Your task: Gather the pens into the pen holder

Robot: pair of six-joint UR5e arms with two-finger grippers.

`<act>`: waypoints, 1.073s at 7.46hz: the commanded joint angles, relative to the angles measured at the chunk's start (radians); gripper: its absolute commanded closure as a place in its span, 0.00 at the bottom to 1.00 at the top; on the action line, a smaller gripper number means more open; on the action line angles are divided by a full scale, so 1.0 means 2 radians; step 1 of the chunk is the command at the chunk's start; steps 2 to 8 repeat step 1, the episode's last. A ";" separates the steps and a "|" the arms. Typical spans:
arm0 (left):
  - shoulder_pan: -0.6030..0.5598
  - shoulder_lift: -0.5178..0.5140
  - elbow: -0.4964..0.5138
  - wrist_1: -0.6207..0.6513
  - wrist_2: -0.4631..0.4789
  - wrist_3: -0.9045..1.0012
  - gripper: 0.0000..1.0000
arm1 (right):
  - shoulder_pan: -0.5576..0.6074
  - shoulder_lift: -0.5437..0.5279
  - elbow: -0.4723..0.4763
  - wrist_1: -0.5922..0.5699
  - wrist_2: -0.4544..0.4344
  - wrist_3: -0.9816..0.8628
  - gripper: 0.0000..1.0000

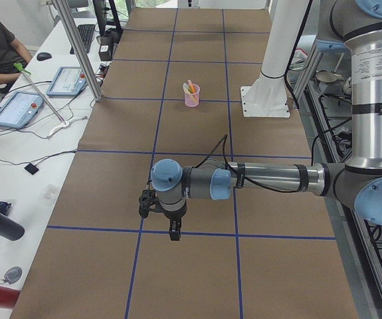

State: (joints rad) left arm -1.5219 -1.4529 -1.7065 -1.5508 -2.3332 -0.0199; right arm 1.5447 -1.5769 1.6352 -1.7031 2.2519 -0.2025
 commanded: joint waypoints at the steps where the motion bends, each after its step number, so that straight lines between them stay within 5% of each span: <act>1: -0.001 -0.001 -0.001 0.000 0.000 0.000 0.00 | 0.000 0.000 0.001 0.000 0.000 0.000 0.00; 8: -0.001 -0.001 -0.001 0.000 0.000 0.000 0.00 | 0.000 0.000 0.001 0.000 0.000 0.000 0.00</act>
